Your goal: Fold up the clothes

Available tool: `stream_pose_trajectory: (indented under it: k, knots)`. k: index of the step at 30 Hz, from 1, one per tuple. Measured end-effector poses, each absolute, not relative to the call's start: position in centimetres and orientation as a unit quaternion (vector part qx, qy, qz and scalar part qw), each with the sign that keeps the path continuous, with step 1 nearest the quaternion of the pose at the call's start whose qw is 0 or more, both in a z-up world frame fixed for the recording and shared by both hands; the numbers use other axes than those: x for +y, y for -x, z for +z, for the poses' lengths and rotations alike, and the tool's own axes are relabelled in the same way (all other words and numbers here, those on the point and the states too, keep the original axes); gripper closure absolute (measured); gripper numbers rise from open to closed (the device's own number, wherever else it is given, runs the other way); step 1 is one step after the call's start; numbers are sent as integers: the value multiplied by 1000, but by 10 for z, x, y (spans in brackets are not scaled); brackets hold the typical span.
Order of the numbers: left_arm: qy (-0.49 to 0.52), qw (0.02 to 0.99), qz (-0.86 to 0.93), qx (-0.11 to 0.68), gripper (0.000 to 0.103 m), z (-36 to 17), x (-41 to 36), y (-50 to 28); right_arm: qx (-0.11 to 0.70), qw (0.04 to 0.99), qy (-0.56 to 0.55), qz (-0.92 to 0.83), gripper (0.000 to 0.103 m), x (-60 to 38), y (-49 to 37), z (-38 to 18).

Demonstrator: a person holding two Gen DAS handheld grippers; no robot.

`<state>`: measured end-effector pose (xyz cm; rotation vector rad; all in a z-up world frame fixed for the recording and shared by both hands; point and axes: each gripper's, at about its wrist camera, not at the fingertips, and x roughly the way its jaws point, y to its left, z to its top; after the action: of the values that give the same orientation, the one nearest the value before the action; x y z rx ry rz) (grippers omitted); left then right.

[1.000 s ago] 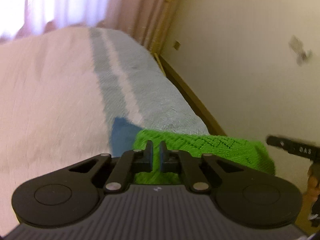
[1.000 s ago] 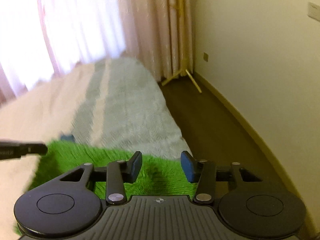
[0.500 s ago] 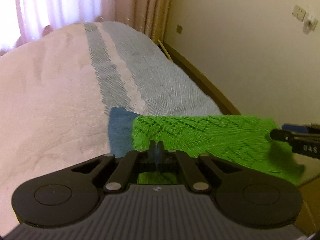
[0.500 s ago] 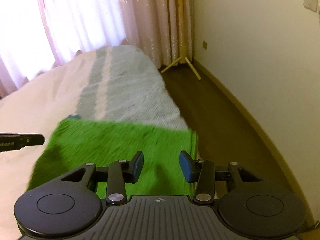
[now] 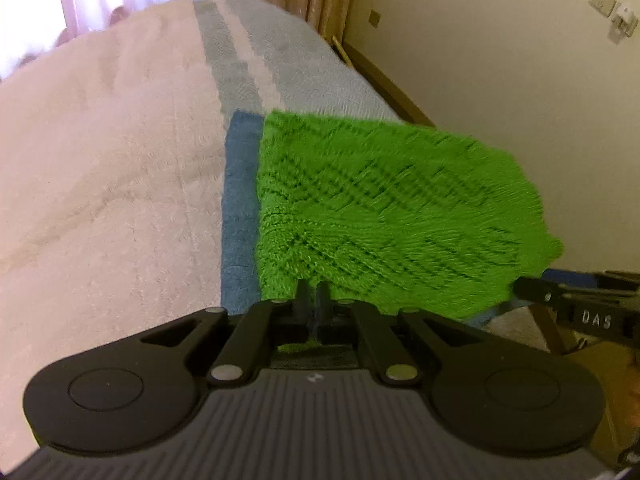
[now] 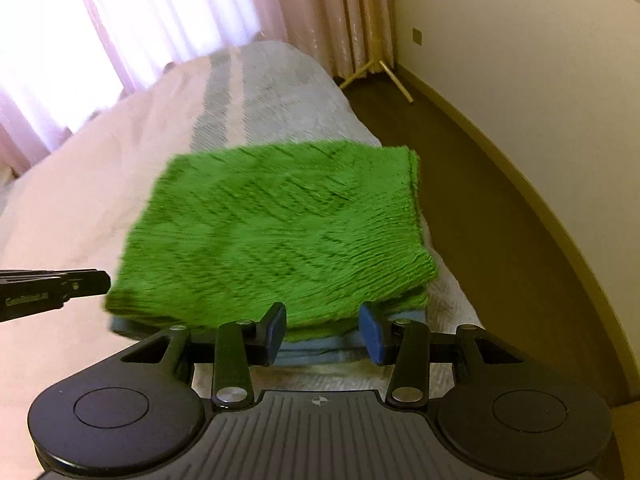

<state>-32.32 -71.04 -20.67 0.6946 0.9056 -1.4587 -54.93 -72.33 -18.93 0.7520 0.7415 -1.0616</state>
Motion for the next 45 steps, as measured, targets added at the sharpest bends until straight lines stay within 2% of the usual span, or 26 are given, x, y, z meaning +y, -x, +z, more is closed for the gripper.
stream_pose_trajectory:
  k: [1, 2, 3, 4, 7, 11, 19, 21, 22, 23, 29, 33, 36, 37, 38, 45]
  knots:
    - [-302, 605, -626, 388, 100, -198, -706, 325, 333, 734, -343, -482, 52, -717, 549, -183]
    - [-301, 608, -625, 386, 100, -190, -700, 326, 326, 735, -343, -485, 34, -709, 550, -175]
    - [-298, 611, -625, 384, 100, -183, -693, 327, 319, 737, -343, -487, 28, -701, 550, -168]
    - [-296, 613, -625, 382, 95, -175, -687, 328, 313, 739, -344, -489, 26, -694, 549, -161]
    - [-294, 619, -626, 372, 82, -154, -667, 331, 301, 746, -347, -481, 26, -676, 543, -147]
    - [-296, 627, -626, 359, 76, -125, -640, 336, 294, 748, -347, -483, 26, -654, 544, -126]
    - [-297, 640, -620, 343, 71, -91, -591, 338, 279, 752, -343, -489, 24, -614, 551, -91]
    - [-293, 643, -620, 342, 70, -85, -580, 338, 279, 753, -336, -492, 18, -605, 553, -85]
    - [-292, 643, -620, 342, 70, -83, -575, 339, 278, 753, -333, -495, 12, -600, 554, -82]
    - [-291, 643, -620, 342, 70, -81, -570, 340, 277, 753, -329, -497, 11, -595, 554, -78]
    - [-287, 643, -627, 333, 69, -68, -545, 352, 276, 753, -326, -500, 11, -570, 562, -66]
    - [-284, 645, -629, 327, 63, -61, -531, 358, 277, 752, -326, -501, 11, -558, 565, -63]
    - [-283, 647, -630, 322, 63, -58, -520, 361, 279, 751, -325, -503, 10, -550, 567, -61]
    - [-282, 648, -631, 321, 63, -58, -516, 362, 280, 749, -326, -504, 7, -549, 567, -61]
    - [-282, 648, -631, 321, 63, -57, -514, 363, 282, 748, -328, -504, 0, -547, 567, -61]
    - [-282, 652, -628, 318, 60, -53, -499, 366, 297, 743, -327, -503, 0, -536, 563, -63]
